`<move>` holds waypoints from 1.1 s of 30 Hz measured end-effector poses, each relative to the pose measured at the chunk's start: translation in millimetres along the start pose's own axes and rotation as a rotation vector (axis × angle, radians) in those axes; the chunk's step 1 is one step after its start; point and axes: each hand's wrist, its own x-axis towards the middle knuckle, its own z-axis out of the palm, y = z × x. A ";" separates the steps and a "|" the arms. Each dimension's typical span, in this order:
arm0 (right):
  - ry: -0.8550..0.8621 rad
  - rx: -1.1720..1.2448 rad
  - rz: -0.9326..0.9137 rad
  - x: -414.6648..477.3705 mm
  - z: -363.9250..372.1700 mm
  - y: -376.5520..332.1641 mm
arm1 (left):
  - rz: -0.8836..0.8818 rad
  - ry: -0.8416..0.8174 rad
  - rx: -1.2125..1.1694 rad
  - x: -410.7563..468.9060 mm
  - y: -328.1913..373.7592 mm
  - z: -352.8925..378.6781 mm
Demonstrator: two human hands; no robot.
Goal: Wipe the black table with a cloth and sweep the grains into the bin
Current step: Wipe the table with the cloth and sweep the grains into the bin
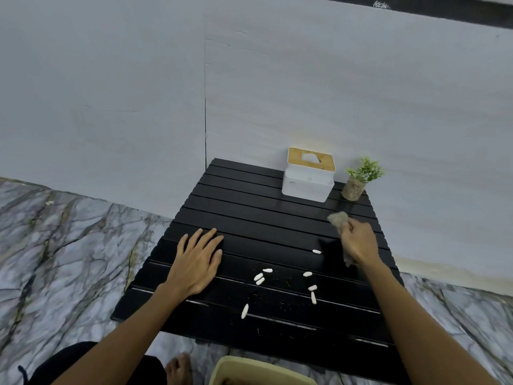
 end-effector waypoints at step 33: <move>-0.158 0.021 -0.254 -56.1 58.4 1.5 | 0.012 -0.078 -0.014 -17.0 -2.0 -6.3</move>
